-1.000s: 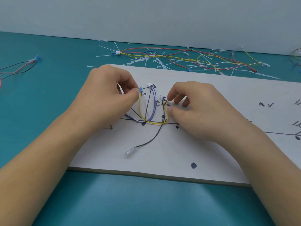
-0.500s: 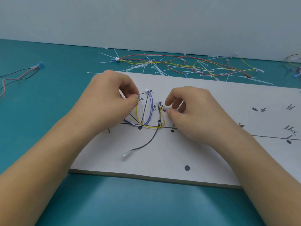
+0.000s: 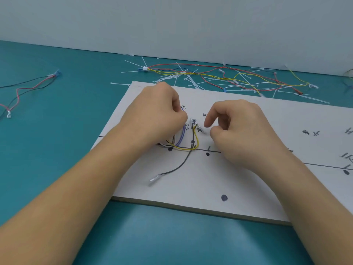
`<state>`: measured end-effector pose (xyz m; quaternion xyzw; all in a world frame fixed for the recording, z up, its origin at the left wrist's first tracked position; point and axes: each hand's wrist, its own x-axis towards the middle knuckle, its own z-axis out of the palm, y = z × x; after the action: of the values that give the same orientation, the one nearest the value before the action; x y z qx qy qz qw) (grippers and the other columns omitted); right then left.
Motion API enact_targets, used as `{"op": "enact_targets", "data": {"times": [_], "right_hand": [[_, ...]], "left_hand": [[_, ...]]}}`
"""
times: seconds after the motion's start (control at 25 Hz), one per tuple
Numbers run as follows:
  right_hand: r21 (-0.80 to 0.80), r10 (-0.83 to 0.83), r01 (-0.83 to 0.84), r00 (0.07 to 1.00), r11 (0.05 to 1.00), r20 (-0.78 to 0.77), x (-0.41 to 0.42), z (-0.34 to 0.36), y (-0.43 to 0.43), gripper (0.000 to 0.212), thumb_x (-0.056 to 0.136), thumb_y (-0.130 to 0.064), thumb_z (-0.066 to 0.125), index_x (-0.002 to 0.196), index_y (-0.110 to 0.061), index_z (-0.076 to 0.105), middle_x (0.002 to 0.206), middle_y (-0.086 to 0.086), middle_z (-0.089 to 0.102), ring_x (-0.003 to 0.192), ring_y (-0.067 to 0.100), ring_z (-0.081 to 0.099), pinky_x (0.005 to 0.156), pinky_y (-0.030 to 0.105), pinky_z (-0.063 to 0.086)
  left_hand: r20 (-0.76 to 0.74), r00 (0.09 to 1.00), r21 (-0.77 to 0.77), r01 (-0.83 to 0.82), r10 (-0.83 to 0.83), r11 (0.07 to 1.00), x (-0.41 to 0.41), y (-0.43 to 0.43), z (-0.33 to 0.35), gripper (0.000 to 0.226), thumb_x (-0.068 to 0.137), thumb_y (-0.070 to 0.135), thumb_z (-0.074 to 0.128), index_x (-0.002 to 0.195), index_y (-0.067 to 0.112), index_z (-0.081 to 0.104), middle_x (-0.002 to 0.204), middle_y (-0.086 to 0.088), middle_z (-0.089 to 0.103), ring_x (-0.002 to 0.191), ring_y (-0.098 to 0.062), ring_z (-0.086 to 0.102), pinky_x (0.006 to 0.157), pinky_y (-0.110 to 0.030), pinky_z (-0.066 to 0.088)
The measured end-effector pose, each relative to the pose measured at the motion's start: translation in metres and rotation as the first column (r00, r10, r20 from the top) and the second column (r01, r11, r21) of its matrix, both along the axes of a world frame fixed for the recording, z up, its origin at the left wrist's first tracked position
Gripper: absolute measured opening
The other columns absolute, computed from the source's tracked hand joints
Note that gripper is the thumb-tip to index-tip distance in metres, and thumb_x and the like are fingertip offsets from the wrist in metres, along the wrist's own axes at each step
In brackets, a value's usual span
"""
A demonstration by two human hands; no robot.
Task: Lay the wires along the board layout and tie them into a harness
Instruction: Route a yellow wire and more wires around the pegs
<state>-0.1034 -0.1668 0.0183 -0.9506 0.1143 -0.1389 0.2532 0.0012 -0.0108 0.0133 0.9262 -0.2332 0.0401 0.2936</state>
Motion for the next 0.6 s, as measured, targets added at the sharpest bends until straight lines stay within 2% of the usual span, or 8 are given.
{"op": "enact_targets", "data": {"times": [0.08, 0.16, 0.24, 0.32, 0.4, 0.6], "right_hand": [[0.006, 0.013, -0.012, 0.999, 1.0, -0.033, -0.002, 0.002, 0.002, 0.025, 0.076, -0.003, 0.058, 0.073, -0.026, 0.068, 0.054, -0.006, 0.048, 0.056, 0.007, 0.047, 0.049, 0.021, 0.033], [0.032, 0.031, -0.029, 0.999, 0.999, -0.043, -0.003, 0.004, 0.005, 0.023, 0.077, -0.006, 0.058, 0.069, -0.025, 0.068, 0.048, -0.007, 0.05, 0.055, 0.004, 0.05, 0.044, 0.015, 0.031], [0.057, 0.05, -0.047, 0.998, 0.997, -0.047, -0.003, 0.004, 0.006, 0.02, 0.077, -0.01, 0.057, 0.066, -0.025, 0.067, 0.045, -0.017, 0.052, 0.054, -0.002, 0.051, 0.043, 0.013, 0.034], [0.064, 0.066, -0.063, 0.997, 0.996, -0.049, -0.005, 0.004, 0.008, 0.017, 0.075, -0.014, 0.056, 0.064, -0.025, 0.064, 0.046, -0.021, 0.051, 0.052, 0.0, 0.05, 0.04, 0.015, 0.031], [0.078, 0.08, -0.076, 0.996, 0.994, -0.046, -0.005, 0.003, 0.009, 0.017, 0.075, -0.013, 0.056, 0.064, -0.025, 0.062, 0.046, -0.018, 0.053, 0.052, 0.003, 0.051, 0.042, 0.016, 0.034], [0.056, 0.092, -0.089, 0.995, 0.994, -0.049, -0.003, -0.001, 0.012, 0.021, 0.079, -0.01, 0.056, 0.071, -0.027, 0.065, 0.05, -0.005, 0.055, 0.057, 0.008, 0.052, 0.045, 0.017, 0.033]], "left_hand": [[0.002, 1.0, -0.002, 0.012, -0.012, 1.0, -0.002, -0.002, -0.001, 0.011, 0.081, 0.024, 0.062, 0.071, 0.023, 0.067, 0.06, 0.009, 0.054, 0.06, -0.011, 0.054, 0.054, -0.024, 0.035], [-0.011, 0.999, 0.005, 0.032, -0.032, 0.999, -0.008, -0.008, -0.002, 0.009, 0.081, 0.025, 0.063, 0.073, 0.024, 0.067, 0.065, 0.009, 0.056, 0.063, -0.01, 0.055, 0.054, -0.025, 0.035], [-0.013, 0.999, -0.004, 0.039, -0.039, 0.999, -0.014, -0.015, -0.003, 0.006, 0.079, 0.025, 0.064, 0.073, 0.024, 0.065, 0.07, 0.008, 0.057, 0.067, -0.012, 0.058, 0.054, -0.026, 0.035], [0.018, 0.999, -0.015, 0.037, -0.037, 0.999, -0.02, -0.02, -0.004, 0.006, 0.078, 0.026, 0.063, 0.073, 0.023, 0.064, 0.074, 0.006, 0.059, 0.072, -0.018, 0.06, 0.055, -0.028, 0.037], [0.036, 0.999, -0.012, 0.039, -0.038, 0.999, -0.024, -0.021, -0.005, 0.006, 0.079, 0.026, 0.062, 0.074, 0.022, 0.063, 0.075, 0.004, 0.059, 0.074, -0.022, 0.061, 0.056, -0.029, 0.038], [0.018, 1.0, -0.078, 0.018, -0.017, 0.997, -0.021, -0.015, -0.001, 0.006, 0.077, 0.026, 0.061, 0.072, 0.023, 0.064, 0.06, 0.007, 0.054, 0.065, -0.018, 0.058, 0.055, -0.027, 0.037]]}}
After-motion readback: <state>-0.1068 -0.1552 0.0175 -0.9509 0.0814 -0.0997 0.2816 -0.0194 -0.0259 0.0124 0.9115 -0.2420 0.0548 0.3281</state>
